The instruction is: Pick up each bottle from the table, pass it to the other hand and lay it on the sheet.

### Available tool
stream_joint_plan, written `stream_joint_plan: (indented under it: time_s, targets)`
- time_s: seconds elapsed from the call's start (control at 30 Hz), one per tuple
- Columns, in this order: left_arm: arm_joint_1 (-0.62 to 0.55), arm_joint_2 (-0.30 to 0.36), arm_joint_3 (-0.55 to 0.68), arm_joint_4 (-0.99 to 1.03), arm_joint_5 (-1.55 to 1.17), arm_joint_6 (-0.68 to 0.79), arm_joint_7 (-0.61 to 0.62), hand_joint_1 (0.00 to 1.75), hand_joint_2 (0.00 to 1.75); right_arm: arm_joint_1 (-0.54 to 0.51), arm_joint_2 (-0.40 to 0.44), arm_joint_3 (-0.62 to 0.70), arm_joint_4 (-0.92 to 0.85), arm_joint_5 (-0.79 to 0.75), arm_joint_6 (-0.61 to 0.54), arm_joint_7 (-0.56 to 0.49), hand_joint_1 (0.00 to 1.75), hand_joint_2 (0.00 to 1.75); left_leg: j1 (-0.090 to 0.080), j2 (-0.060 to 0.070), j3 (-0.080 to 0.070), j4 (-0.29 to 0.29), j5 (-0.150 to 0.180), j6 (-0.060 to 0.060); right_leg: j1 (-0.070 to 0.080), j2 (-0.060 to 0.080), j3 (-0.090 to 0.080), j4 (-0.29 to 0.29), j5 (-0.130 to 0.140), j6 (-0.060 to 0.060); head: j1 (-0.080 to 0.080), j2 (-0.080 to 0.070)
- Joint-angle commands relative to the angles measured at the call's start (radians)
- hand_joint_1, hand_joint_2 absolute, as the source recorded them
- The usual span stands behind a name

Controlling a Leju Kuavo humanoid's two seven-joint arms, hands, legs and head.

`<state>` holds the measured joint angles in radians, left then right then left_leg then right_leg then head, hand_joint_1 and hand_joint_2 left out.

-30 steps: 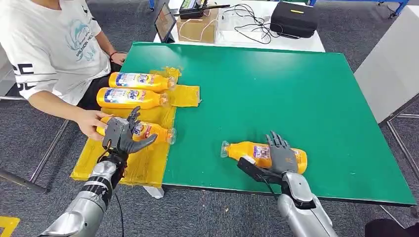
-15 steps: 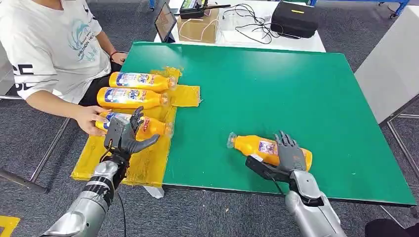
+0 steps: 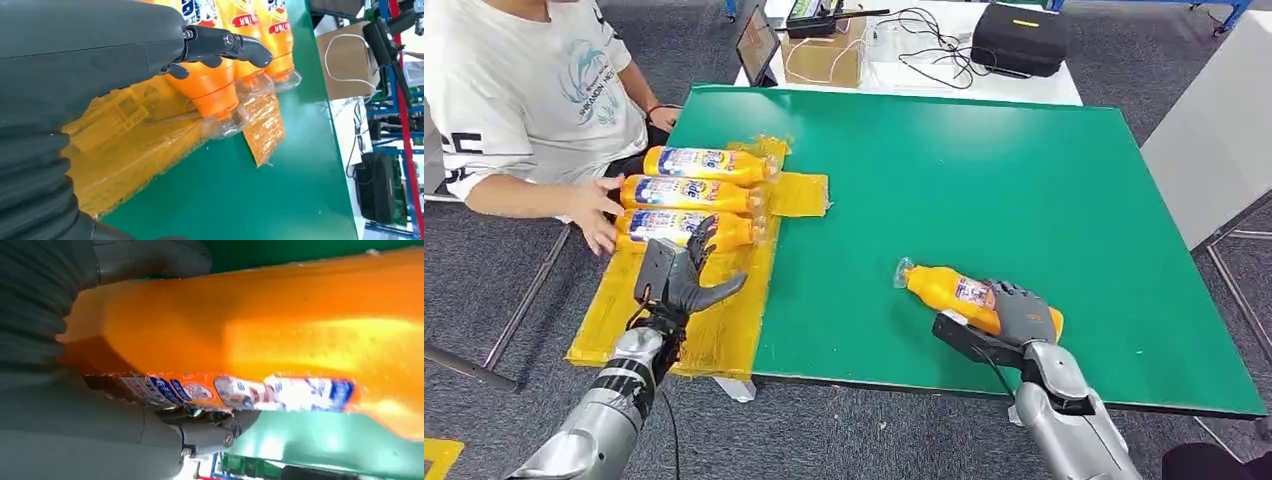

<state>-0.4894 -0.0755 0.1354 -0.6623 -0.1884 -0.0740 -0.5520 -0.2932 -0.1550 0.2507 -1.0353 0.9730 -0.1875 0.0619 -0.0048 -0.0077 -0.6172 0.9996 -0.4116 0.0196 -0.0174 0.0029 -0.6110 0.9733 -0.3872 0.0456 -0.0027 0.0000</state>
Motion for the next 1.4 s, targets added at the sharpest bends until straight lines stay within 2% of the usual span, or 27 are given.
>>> stream_joint_plan:
  time_s: [0.03,0.1,0.13,0.3,0.37,0.5,0.57,0.77,0.97,1.13,1.17,1.37,1.4]
  targets:
    - [-0.021,-0.032,-0.052,0.01,-0.01,0.04,0.013,0.0,1.75,-0.022,0.171,-0.031,0.023,-0.119,-0.108,-0.09,1.75,1.75,0.002,0.003,0.003,0.001,-0.003,-0.002,0.002,0.003,0.002,0.001,-0.001,-0.003,0.0,0.0]
    - [-0.022,-0.031,-0.053,0.011,-0.01,0.04,0.013,0.0,1.75,-0.021,0.167,-0.03,0.025,-0.12,-0.108,-0.09,1.75,1.75,0.002,0.005,0.002,0.001,-0.002,-0.002,0.002,0.002,0.0,0.0,-0.001,-0.003,0.0,0.0]
    - [-0.025,-0.029,-0.058,0.017,-0.006,0.038,0.014,0.0,1.75,-0.019,0.173,-0.035,0.019,-0.156,-0.135,-0.126,1.75,1.75,0.001,0.004,0.001,0.0,-0.001,-0.002,0.002,0.001,0.0,0.0,-0.001,-0.002,0.0,0.0]
    - [-0.072,-0.083,-0.106,0.059,0.034,0.0,0.038,0.0,1.75,-0.114,0.323,-0.016,0.113,-0.348,-0.251,-0.288,1.75,1.75,0.001,0.003,-0.002,0.001,-0.001,-0.001,0.001,0.002,-0.003,0.002,-0.001,-0.002,0.0,0.0]
    - [-0.086,-0.096,-0.131,0.076,0.052,-0.018,0.05,0.0,1.75,-0.151,0.35,0.017,0.166,-0.369,-0.27,-0.291,1.75,1.75,0.002,0.005,-0.002,0.002,-0.002,-0.002,0.002,0.003,-0.002,0.003,-0.001,-0.002,0.0,0.0]
    - [-0.085,-0.089,-0.143,0.079,0.067,-0.012,0.048,0.0,1.75,-0.154,0.336,0.033,0.176,-0.394,-0.279,-0.3,1.75,1.75,0.001,0.002,-0.001,0.001,-0.001,-0.002,0.001,0.0,-0.002,0.001,-0.001,-0.002,0.0,0.0]
    - [-0.086,-0.086,-0.15,0.082,0.096,-0.054,0.054,0.0,1.75,-0.158,0.342,0.047,0.178,-0.416,-0.269,-0.32,1.75,1.75,0.002,0.002,0.0,0.001,-0.002,-0.002,0.002,0.001,-0.001,0.0,-0.001,-0.002,0.0,0.0]
    - [-0.078,-0.113,-0.19,0.025,0.216,-0.191,0.097,0.0,1.75,-0.227,0.434,0.128,0.325,-0.456,-0.27,-0.348,1.75,1.75,0.001,0.004,-0.003,0.0,-0.001,-0.001,0.001,0.002,-0.004,0.001,0.0,-0.002,0.0,0.0]
    - [-0.04,-0.136,-0.243,-0.119,0.293,-0.178,0.122,0.0,1.75,-0.217,0.455,0.183,0.39,-0.476,-0.254,-0.346,1.75,1.75,0.003,0.003,0.001,0.002,-0.004,-0.002,0.003,0.001,0.0,0.001,-0.003,-0.003,0.0,0.0]
    - [-0.036,-0.135,-0.27,-0.156,0.335,-0.164,0.128,0.0,1.75,-0.206,0.455,0.221,0.432,-0.462,-0.246,-0.337,1.75,1.75,0.003,0.002,0.001,0.001,-0.004,-0.002,0.003,0.001,0.002,0.001,-0.003,-0.003,0.0,0.0]
    - [-0.034,-0.135,-0.272,-0.16,0.338,-0.16,0.127,0.0,1.75,-0.206,0.455,0.223,0.436,-0.463,-0.246,-0.338,1.75,1.75,0.002,0.001,-0.002,0.0,-0.001,-0.001,0.001,0.0,-0.002,0.0,-0.001,-0.002,0.0,0.0]
    - [-0.026,-0.128,-0.281,-0.178,0.358,-0.149,0.127,0.0,1.75,-0.206,0.456,0.254,0.473,-0.445,-0.209,-0.325,1.75,1.75,0.003,0.001,0.003,0.001,-0.004,-0.003,0.003,-0.001,0.003,0.001,-0.004,-0.003,0.0,0.0]
    - [-0.027,-0.125,-0.28,-0.178,0.36,-0.151,0.128,0.0,1.75,-0.205,0.457,0.254,0.473,-0.444,-0.21,-0.325,1.75,1.75,0.001,0.001,-0.002,0.0,-0.001,-0.001,0.001,0.0,-0.003,0.0,-0.001,-0.002,0.0,0.0]
